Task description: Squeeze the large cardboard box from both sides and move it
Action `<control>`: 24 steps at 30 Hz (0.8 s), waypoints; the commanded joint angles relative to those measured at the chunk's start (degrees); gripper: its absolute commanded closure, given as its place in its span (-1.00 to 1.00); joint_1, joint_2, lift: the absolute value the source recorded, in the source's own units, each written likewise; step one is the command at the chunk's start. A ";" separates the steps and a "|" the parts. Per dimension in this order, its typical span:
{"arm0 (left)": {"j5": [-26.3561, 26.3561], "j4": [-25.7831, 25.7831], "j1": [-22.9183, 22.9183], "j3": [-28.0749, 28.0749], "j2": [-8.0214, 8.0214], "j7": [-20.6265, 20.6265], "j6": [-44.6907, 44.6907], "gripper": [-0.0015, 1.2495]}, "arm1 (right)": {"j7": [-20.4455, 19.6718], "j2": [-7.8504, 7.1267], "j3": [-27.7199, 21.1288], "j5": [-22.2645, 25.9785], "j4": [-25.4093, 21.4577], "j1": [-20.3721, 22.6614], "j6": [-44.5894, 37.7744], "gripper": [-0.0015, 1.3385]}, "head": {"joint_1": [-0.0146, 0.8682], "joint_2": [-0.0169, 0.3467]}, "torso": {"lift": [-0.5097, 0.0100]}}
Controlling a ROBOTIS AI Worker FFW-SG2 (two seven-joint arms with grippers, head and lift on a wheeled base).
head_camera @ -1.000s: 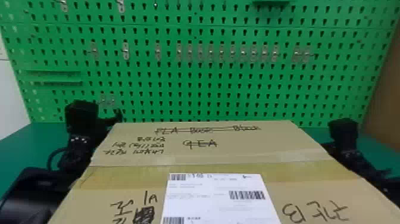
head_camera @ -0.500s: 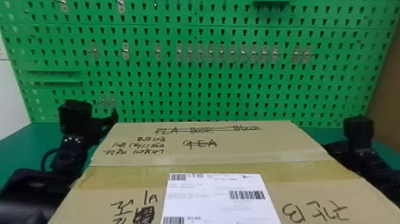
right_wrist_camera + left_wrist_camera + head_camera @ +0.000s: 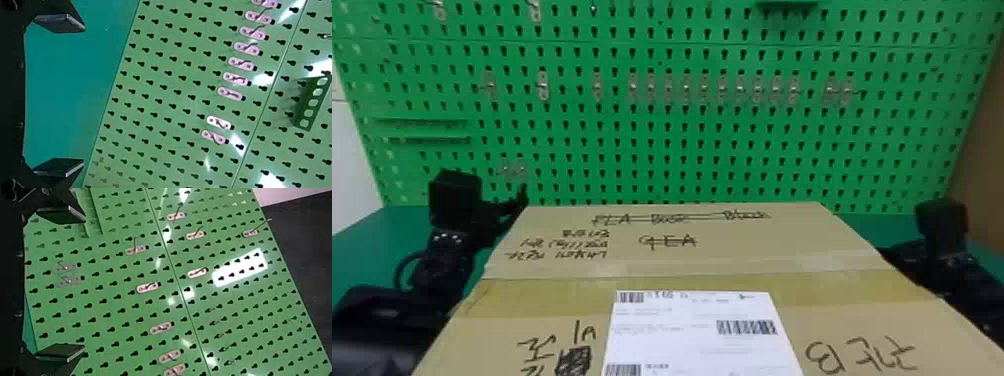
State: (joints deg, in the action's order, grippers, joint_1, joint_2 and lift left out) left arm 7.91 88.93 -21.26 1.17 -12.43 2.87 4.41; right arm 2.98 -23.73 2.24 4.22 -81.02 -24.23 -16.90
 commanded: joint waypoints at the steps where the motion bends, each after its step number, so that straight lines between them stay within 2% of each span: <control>1: 0.43 0.54 0.43 0.50 -0.22 -0.06 0.33 -0.80 | 0.09 -0.18 -0.74 -0.26 -0.28 0.32 -0.23 -0.85 | -0.07 -0.63 | 0.16; 12: 0.87 1.86 1.05 1.73 -1.37 -0.77 1.39 -0.80 | 0.18 -0.44 -1.18 -0.97 -0.46 0.59 -0.59 -0.85 | -0.07 -0.63 | 0.16; 24: 0.87 2.39 0.96 1.82 -1.63 -1.03 1.83 -0.80 | 0.27 -0.53 -1.18 -0.97 -0.72 0.41 -0.76 -0.85 | -0.07 -0.63 | 0.16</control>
State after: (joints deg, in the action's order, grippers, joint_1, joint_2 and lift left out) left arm 8.85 91.17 -20.23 3.02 -13.92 1.84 6.09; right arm 3.23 -24.24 1.05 3.25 -81.73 -23.74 -17.60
